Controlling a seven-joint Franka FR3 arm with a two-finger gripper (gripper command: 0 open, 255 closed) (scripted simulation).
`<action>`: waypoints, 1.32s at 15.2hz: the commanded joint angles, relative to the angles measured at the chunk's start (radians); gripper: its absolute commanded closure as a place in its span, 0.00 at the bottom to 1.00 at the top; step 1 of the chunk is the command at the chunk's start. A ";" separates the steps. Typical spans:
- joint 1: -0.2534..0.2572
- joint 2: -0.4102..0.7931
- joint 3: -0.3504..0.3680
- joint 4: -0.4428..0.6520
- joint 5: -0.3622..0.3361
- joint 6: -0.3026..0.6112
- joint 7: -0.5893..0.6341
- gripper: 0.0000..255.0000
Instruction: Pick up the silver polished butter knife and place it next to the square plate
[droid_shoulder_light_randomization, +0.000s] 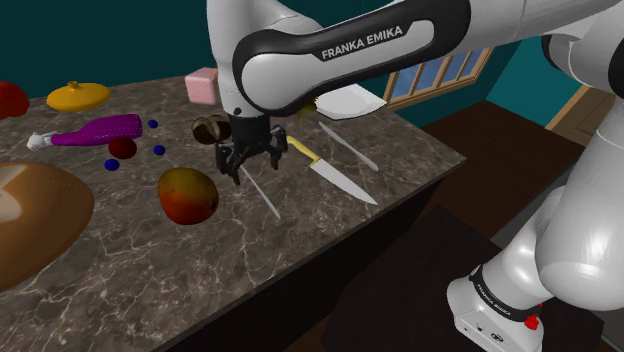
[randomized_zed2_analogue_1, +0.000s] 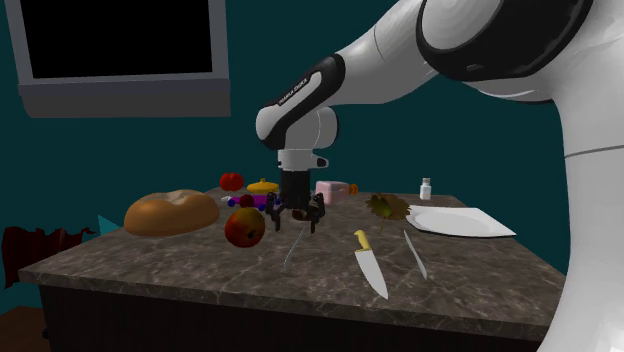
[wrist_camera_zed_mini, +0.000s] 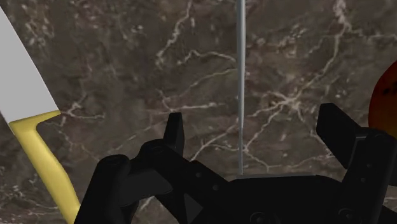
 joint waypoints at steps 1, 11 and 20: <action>0.001 0.011 -0.001 -0.014 -0.005 0.024 0.002 0.00; 0.003 0.020 -0.003 -0.037 -0.010 0.056 0.006 0.00; 0.003 0.020 -0.003 -0.037 -0.010 0.056 0.006 1.00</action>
